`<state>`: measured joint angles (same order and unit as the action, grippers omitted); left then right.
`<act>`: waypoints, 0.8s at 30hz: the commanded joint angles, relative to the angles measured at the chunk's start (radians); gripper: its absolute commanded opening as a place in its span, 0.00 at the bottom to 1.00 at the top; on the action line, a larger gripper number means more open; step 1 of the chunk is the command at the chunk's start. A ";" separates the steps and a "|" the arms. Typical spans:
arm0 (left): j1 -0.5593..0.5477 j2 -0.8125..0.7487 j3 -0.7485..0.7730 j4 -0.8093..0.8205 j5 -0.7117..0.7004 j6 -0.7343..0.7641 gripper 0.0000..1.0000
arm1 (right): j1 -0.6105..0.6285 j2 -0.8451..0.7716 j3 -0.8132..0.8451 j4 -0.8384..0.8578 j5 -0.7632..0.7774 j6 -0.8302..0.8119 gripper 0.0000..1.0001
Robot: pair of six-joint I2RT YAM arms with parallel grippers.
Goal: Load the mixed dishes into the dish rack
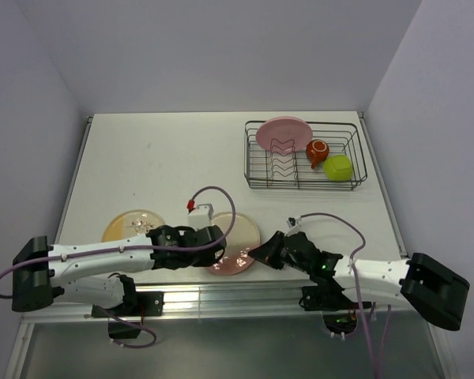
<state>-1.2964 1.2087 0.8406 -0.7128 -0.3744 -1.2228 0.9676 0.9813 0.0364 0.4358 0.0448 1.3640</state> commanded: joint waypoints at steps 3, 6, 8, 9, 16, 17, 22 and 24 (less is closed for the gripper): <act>0.158 -0.072 -0.009 -0.054 -0.041 0.048 0.19 | -0.007 -0.167 0.077 -0.112 0.038 -0.085 0.00; 0.244 -0.084 -0.015 -0.027 -0.041 0.103 0.35 | -0.007 -0.283 0.089 -0.237 0.050 -0.106 0.00; 0.290 -0.071 -0.015 -0.013 -0.025 0.150 0.39 | -0.007 -0.354 0.103 -0.294 0.053 -0.118 0.00; 0.321 -0.063 -0.014 -0.002 -0.020 0.164 0.40 | -0.009 -0.374 0.105 -0.339 0.053 -0.121 0.00; 0.388 0.025 -0.047 0.148 0.063 0.262 0.46 | -0.009 -0.449 0.112 -0.384 0.023 -0.117 0.00; 0.394 0.050 -0.049 0.160 0.066 0.264 0.46 | -0.009 -0.451 0.115 -0.384 0.020 -0.117 0.00; 0.436 0.127 -0.057 0.249 0.118 0.305 0.42 | -0.010 -0.446 0.123 -0.376 0.012 -0.124 0.00; 0.445 0.153 -0.058 0.268 0.124 0.315 0.41 | -0.012 -0.446 0.122 -0.368 0.012 -0.126 0.00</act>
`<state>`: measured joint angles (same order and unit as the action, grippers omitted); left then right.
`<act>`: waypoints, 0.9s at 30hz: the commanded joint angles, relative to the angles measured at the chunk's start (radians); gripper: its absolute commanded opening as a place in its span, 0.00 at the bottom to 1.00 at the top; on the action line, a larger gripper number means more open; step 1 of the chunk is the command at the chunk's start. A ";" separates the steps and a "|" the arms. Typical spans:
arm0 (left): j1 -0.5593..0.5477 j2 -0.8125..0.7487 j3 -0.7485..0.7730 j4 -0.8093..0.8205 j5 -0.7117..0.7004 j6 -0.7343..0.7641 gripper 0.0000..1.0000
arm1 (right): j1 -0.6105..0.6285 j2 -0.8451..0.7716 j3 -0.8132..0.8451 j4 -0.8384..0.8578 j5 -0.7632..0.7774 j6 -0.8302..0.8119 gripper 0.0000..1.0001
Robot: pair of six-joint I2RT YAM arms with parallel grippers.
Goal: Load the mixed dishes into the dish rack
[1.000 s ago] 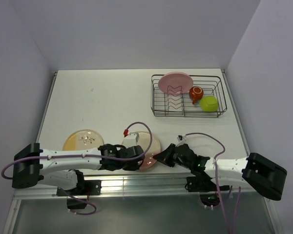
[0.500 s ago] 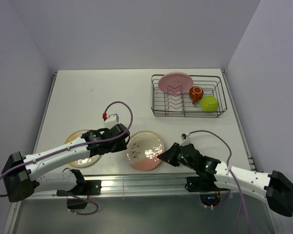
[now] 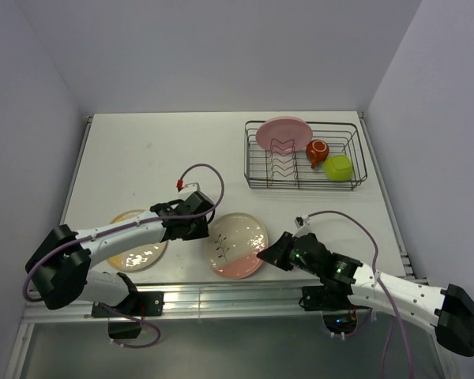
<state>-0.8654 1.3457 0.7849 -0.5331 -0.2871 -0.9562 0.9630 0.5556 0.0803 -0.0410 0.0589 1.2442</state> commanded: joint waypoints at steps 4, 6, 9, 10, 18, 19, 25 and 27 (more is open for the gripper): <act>0.029 0.032 -0.022 0.160 0.084 0.085 0.41 | -0.016 -0.023 0.075 0.121 -0.011 -0.006 0.00; 0.051 0.046 -0.033 0.185 0.112 0.103 0.41 | -0.023 -0.025 0.075 0.127 -0.019 -0.005 0.00; 0.077 0.064 -0.061 0.225 0.147 0.129 0.39 | -0.033 -0.028 0.070 0.139 -0.036 -0.003 0.00; 0.083 0.064 -0.070 0.238 0.157 0.134 0.37 | -0.040 -0.031 0.069 0.142 -0.045 -0.003 0.00; 0.112 0.089 -0.156 0.424 0.308 0.177 0.34 | -0.105 -0.028 0.053 0.167 -0.114 -0.011 0.00; 0.112 0.093 -0.164 0.445 0.331 0.181 0.33 | -0.115 -0.026 0.050 0.170 -0.120 -0.011 0.00; 0.112 0.098 -0.205 0.591 0.462 0.188 0.25 | -0.138 0.006 0.033 0.225 -0.146 -0.008 0.04; 0.112 0.109 -0.208 0.599 0.476 0.191 0.22 | -0.142 0.024 0.032 0.242 -0.143 -0.014 0.08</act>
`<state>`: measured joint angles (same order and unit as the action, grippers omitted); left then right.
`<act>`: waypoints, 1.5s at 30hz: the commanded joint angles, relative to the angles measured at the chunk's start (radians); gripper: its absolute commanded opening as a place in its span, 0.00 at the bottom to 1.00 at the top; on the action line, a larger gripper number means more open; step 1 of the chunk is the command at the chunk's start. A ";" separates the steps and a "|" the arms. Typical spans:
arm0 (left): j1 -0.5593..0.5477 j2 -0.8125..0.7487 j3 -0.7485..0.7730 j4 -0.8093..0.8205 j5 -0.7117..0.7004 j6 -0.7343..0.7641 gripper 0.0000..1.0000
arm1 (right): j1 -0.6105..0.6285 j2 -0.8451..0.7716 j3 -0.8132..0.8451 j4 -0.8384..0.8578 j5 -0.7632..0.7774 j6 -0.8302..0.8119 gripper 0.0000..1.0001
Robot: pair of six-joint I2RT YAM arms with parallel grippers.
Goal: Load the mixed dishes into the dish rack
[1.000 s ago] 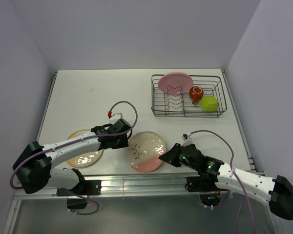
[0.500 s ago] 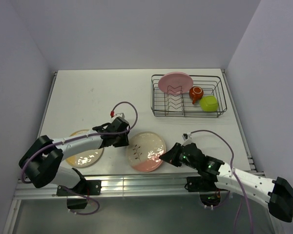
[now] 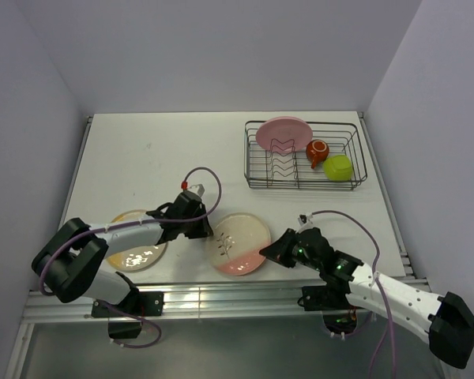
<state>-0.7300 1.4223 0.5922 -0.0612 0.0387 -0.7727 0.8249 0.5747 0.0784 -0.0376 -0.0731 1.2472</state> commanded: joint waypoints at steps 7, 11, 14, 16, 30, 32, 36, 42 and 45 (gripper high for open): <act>-0.032 0.050 -0.048 0.196 0.214 -0.008 0.11 | -0.013 0.085 0.023 0.350 -0.008 -0.020 0.24; -0.061 0.072 -0.049 0.221 0.242 -0.017 0.08 | -0.015 0.129 0.020 0.415 0.004 -0.025 0.32; -0.081 0.095 -0.051 0.259 0.262 -0.030 0.04 | -0.018 0.149 0.011 0.458 0.010 -0.023 0.36; -0.094 0.115 -0.049 0.281 0.268 -0.039 0.00 | -0.023 0.160 -0.002 0.478 0.013 -0.023 0.36; -0.193 0.164 -0.054 0.330 0.271 -0.085 0.00 | -0.041 0.067 -0.074 0.650 0.035 -0.055 0.34; -0.201 0.165 -0.058 0.333 0.268 -0.088 0.00 | -0.041 0.045 -0.072 0.640 0.033 -0.058 0.33; -0.215 0.164 -0.057 0.331 0.267 -0.096 0.00 | -0.043 0.008 -0.062 0.608 0.035 -0.066 0.34; -0.236 0.153 -0.035 0.310 0.251 -0.097 0.00 | -0.047 0.157 -0.016 0.565 0.022 -0.061 0.30; -0.244 0.144 -0.034 0.301 0.245 -0.100 0.00 | -0.047 0.227 -0.009 0.599 0.009 -0.051 0.22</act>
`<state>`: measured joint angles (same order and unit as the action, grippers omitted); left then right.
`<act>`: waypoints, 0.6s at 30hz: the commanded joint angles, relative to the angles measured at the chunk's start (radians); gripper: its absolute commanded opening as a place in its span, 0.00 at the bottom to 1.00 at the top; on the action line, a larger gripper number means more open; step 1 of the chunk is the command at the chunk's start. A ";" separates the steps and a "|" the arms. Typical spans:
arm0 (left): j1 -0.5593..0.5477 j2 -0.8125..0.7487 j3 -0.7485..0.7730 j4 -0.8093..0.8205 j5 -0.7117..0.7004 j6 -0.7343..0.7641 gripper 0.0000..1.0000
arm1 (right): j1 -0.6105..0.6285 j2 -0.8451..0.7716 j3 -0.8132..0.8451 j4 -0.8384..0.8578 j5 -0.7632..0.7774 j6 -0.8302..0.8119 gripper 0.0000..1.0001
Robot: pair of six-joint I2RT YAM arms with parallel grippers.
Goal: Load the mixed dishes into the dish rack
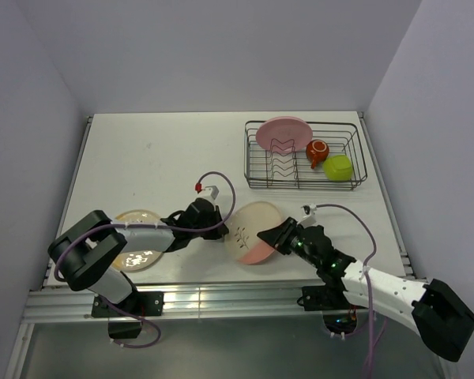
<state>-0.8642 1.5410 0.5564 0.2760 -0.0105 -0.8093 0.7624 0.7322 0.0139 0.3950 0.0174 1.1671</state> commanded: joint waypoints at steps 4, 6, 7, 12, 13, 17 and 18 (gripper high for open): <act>-0.116 -0.013 -0.003 -0.066 0.249 -0.065 0.00 | 0.018 0.093 0.142 -0.041 -0.050 -0.033 0.00; -0.116 -0.047 0.002 -0.118 0.215 -0.064 0.02 | 0.026 0.059 0.190 -0.134 -0.019 -0.084 0.00; -0.116 -0.062 0.007 -0.139 0.195 -0.062 0.04 | 0.032 0.044 0.207 -0.183 0.015 -0.105 0.00; -0.121 -0.238 0.040 -0.317 0.049 -0.059 0.28 | 0.034 -0.051 0.337 -0.444 0.130 -0.243 0.00; -0.121 -0.269 0.045 -0.342 0.031 -0.057 0.31 | 0.034 -0.051 0.359 -0.471 0.139 -0.259 0.00; -0.121 -0.390 0.115 -0.481 -0.046 -0.041 0.43 | 0.034 -0.005 0.457 -0.548 0.124 -0.351 0.00; -0.121 -0.409 0.128 -0.510 -0.077 -0.037 0.45 | 0.034 -0.004 0.463 -0.556 0.133 -0.356 0.00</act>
<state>-0.9859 1.2030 0.6056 -0.1196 -0.0181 -0.8539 0.7959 0.7303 0.3706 -0.1776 0.1040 0.8944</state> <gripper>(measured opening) 0.432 0.219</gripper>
